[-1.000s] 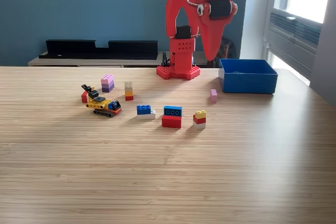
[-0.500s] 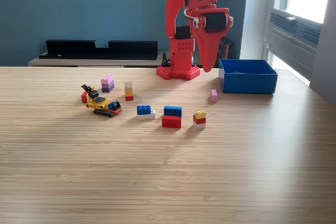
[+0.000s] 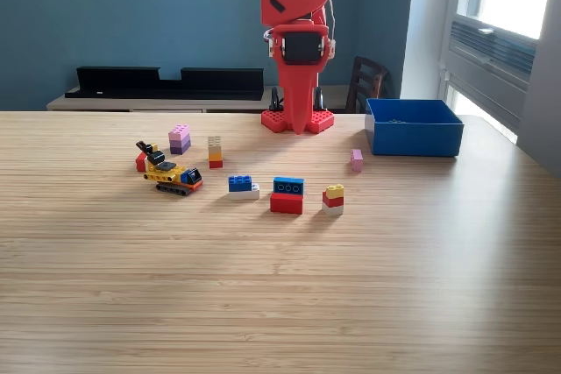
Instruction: Grasp a lego block and put it in the bin.
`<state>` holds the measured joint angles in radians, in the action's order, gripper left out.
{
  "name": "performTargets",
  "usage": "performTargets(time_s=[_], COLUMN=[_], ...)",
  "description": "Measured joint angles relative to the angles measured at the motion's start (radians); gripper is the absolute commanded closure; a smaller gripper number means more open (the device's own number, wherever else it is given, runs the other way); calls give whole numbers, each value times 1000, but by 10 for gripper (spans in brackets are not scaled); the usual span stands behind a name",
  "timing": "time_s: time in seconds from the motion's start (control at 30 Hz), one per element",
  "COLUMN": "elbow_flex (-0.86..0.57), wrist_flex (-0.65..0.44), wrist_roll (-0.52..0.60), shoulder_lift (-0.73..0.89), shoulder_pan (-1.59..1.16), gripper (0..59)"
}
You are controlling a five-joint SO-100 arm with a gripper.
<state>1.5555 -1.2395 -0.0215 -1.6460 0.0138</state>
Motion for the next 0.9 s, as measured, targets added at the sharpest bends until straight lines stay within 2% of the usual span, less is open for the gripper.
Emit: performTargets(time_s=[0.2,0.4,0.9], elbow_flex=[0,-8,-218], wrist_flex=[0,18,-60], wrist_roll=[-95,-152,-207], shoulder_lift=[0,15,426], shoulder_pan=[-54,-89,-130], gripper=[315,308,316])
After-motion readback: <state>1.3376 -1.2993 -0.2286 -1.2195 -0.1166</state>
